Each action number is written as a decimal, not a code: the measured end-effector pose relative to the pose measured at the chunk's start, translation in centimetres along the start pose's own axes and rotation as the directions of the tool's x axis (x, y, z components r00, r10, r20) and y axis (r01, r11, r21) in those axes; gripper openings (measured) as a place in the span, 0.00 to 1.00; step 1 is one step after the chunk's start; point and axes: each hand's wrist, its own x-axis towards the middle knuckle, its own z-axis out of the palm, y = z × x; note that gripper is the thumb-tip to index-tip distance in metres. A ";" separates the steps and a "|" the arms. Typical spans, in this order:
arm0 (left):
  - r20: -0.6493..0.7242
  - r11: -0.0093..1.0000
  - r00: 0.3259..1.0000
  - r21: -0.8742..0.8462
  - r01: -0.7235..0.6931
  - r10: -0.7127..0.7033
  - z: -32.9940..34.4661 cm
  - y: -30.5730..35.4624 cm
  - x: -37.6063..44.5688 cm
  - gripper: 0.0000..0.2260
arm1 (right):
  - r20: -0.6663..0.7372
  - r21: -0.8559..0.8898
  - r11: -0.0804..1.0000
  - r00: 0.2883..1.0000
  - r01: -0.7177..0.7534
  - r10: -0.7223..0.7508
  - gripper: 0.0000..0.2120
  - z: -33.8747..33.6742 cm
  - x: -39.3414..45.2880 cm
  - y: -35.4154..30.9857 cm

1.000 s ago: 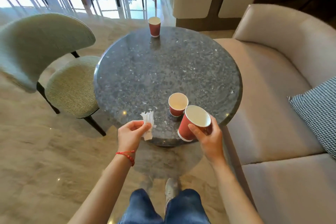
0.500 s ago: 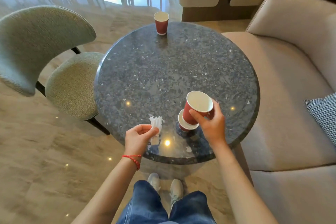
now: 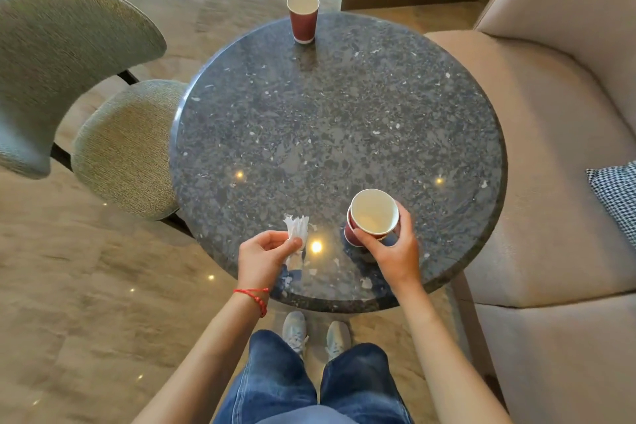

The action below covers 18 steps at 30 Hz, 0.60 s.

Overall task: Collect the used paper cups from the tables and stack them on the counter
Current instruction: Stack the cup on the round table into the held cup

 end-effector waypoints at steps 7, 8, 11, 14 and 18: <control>-0.011 1.000 1.000 0.002 0.017 -0.017 0.0 -0.2 0.4 0.06 | 0.032 0.008 0.998 0.998 -0.060 0.060 0.39 1.0 -0.6 1.7; -0.011 1.000 1.000 0.003 0.021 -0.021 0.0 -0.3 0.4 0.06 | 0.036 0.004 0.998 0.998 -0.057 0.057 0.40 1.1 -0.6 1.8; -0.021 1.000 0.999 0.006 0.030 -0.030 -0.2 -0.5 0.5 0.06 | 0.044 -0.010 0.998 0.997 -0.060 0.061 0.42 1.4 -0.6 2.0; -0.035 0.999 0.998 0.003 0.042 -0.042 -0.4 -0.7 0.7 0.06 | 0.042 -0.019 0.997 0.996 -0.080 0.081 0.37 1.5 -0.6 1.8; -0.053 0.999 0.998 -0.010 0.038 -0.038 -0.7 -0.8 0.7 0.06 | 0.034 0.026 0.995 0.994 -0.100 0.100 0.33 1.5 -0.4 1.2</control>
